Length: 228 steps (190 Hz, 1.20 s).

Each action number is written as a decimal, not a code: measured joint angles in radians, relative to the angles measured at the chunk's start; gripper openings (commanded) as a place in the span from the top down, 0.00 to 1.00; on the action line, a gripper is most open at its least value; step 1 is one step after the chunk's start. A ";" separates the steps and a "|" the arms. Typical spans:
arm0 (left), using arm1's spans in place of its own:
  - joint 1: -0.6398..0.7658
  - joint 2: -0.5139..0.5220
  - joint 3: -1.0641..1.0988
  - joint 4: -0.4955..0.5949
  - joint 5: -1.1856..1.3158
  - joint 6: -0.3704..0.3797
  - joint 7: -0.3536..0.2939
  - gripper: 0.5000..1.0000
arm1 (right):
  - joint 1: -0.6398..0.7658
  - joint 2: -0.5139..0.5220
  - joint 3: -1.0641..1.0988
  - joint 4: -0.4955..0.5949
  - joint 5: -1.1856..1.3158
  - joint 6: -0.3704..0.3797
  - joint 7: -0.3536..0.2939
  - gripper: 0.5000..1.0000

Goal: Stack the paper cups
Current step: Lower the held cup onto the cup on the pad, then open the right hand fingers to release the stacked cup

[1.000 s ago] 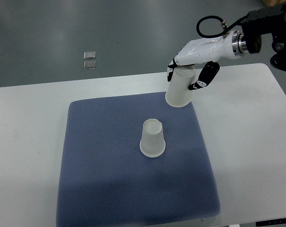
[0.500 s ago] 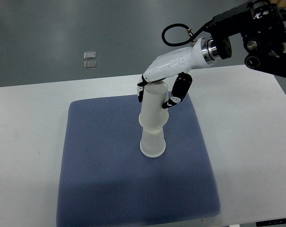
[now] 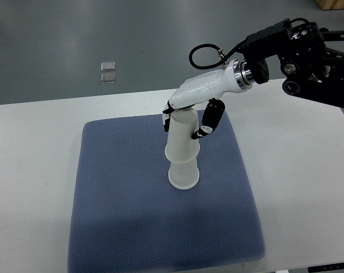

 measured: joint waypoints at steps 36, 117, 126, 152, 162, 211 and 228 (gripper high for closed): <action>0.000 0.000 0.000 0.000 0.000 0.000 0.000 0.00 | -0.012 -0.005 0.001 -0.001 0.000 -0.002 0.000 0.77; 0.000 0.000 0.000 0.000 0.000 0.000 0.000 0.00 | -0.042 0.005 0.003 -0.009 -0.006 -0.018 0.000 0.77; 0.000 0.000 0.000 0.000 0.000 0.000 0.000 0.00 | -0.051 0.007 0.004 -0.012 -0.010 -0.018 0.000 0.77; 0.000 0.000 0.000 0.000 0.000 0.000 0.000 0.00 | -0.075 0.016 0.006 -0.027 -0.020 -0.037 0.000 0.77; 0.000 0.000 0.000 0.000 0.000 0.000 0.000 0.00 | -0.084 0.019 0.006 -0.034 -0.023 -0.041 0.000 0.77; 0.000 0.000 0.000 0.000 0.000 0.000 0.000 0.00 | -0.128 0.038 0.008 -0.064 -0.037 -0.063 0.000 0.75; 0.000 0.000 0.000 0.000 0.000 0.000 0.000 0.00 | -0.139 0.043 0.009 -0.069 -0.037 -0.071 0.000 0.71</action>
